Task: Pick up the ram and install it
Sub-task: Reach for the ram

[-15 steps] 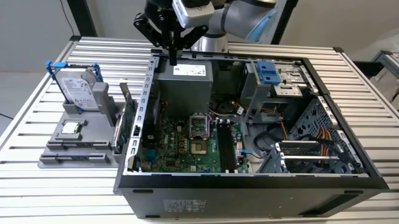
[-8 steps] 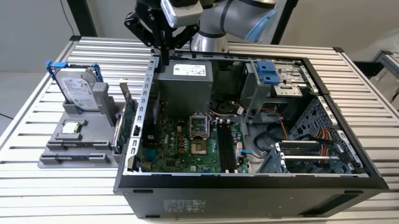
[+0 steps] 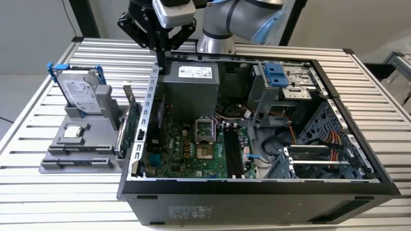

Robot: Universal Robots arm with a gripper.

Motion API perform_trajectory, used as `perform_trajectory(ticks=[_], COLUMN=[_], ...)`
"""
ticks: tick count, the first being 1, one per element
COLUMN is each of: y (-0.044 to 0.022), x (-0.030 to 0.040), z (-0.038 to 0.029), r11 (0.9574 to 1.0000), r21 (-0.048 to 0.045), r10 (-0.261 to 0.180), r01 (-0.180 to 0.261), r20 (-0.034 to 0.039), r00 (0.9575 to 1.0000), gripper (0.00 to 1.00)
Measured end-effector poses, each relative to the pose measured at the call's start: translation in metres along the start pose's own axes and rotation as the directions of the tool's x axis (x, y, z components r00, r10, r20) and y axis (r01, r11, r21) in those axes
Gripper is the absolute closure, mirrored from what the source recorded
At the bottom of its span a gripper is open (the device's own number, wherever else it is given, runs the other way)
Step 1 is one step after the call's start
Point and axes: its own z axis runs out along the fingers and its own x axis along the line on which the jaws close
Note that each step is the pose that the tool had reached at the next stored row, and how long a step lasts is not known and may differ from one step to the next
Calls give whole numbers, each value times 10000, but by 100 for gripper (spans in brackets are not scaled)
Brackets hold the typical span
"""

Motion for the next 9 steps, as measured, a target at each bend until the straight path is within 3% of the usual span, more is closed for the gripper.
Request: perform_trajectory(ticks=[9], y=[-16], x=[188], z=[-4], r11=[10000], r21=[0], r10=[0], r01=[0], r20=[-3], r00=[10000], gripper=[100])
